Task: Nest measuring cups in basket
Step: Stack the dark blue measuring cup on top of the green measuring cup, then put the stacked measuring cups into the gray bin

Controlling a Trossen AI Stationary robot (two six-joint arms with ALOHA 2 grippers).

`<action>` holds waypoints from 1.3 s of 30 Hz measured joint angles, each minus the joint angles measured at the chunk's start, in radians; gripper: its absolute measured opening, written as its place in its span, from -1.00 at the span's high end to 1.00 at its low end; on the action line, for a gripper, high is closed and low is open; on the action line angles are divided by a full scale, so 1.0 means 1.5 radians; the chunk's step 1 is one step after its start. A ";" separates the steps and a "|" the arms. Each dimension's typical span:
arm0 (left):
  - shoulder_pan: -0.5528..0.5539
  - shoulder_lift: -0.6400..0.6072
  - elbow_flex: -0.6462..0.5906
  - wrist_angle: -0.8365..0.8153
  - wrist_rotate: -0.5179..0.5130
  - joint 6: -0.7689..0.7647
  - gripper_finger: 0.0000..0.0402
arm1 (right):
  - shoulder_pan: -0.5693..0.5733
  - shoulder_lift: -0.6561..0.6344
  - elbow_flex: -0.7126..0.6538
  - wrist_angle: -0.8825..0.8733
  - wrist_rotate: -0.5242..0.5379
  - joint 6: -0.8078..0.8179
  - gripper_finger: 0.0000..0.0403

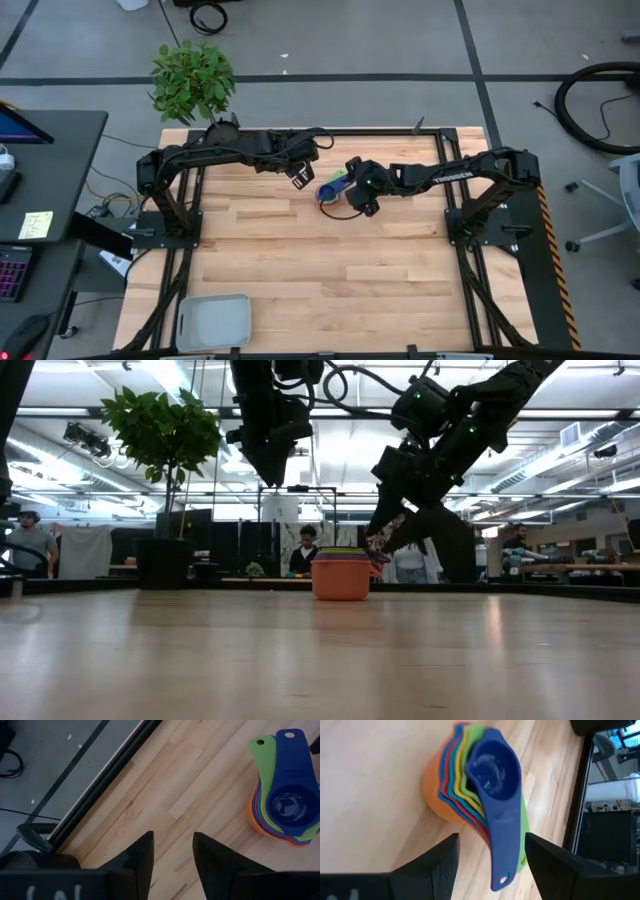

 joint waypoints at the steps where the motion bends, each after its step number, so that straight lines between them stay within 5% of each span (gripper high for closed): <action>1: 0.000 0.000 0.000 0.000 0.000 0.000 0.30 | -0.005 0.000 -0.004 0.004 -0.004 0.000 -0.14; 13: 0.000 0.000 0.000 0.000 0.000 -0.001 0.30 | -0.024 0.000 -0.107 0.202 -0.004 -0.070 -0.14; 39: 0.031 0.000 0.000 0.027 0.003 -0.006 0.30 | -0.060 0.018 -0.149 0.282 -0.050 -0.077 -0.14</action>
